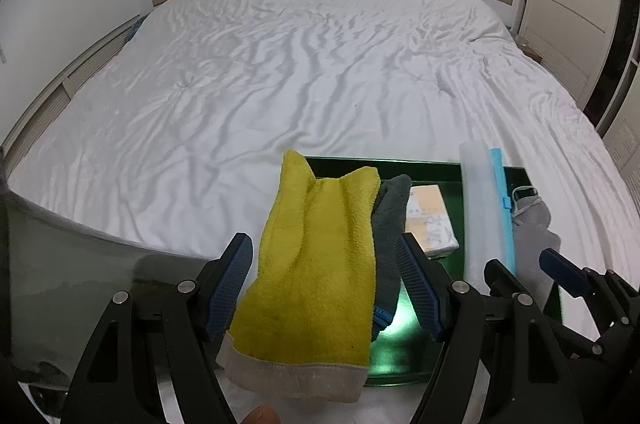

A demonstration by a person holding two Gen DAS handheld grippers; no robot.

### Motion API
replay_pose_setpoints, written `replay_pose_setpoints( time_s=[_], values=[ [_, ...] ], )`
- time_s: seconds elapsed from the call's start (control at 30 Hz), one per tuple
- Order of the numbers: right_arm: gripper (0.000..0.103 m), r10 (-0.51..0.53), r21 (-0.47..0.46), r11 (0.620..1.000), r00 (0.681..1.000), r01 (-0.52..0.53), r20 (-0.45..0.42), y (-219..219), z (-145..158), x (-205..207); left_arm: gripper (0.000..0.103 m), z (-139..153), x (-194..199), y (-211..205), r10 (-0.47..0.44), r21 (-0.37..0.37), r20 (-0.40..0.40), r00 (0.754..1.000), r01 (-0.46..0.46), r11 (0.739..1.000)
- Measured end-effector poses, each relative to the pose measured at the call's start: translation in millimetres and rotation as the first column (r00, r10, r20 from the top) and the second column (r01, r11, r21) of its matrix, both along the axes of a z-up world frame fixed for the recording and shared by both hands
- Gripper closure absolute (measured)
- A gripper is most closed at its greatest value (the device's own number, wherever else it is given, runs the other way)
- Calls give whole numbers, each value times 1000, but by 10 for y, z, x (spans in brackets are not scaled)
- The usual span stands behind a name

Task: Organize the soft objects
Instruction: 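Open the left tool to release the yellow towel onto the tray, then open the right tool to release the zip bag into the tray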

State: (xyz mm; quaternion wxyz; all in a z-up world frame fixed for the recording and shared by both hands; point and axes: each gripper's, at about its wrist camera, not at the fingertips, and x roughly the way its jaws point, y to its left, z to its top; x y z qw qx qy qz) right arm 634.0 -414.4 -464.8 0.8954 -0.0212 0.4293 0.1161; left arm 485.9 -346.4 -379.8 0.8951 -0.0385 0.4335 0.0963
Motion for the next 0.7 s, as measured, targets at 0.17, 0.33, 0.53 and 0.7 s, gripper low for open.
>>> replay_pose_setpoints(
  time_s=[0.17, 0.33, 0.53, 0.7],
  values=[
    [43, -36, -10, 999, 999, 36, 25, -59, 119, -85, 35, 131, -147, -61, -23, -18, 28, 999, 23, 1000],
    [43, -61, -26, 998, 997, 63, 49, -101, 240, -231, 35, 335, -402, -113, -55, -43, 67, 996, 58, 997],
    [43, -71, -49, 996, 995, 75, 75, -197, 385, -631, 35, 679, -975, -33, -73, -137, 115, 991, 88, 987],
    [43, -49, -59, 997, 994, 55, 102, -153, 586, -1222, 35, 900, -1630, 193, -127, -154, 140, 982, 148, 977]
  ],
)
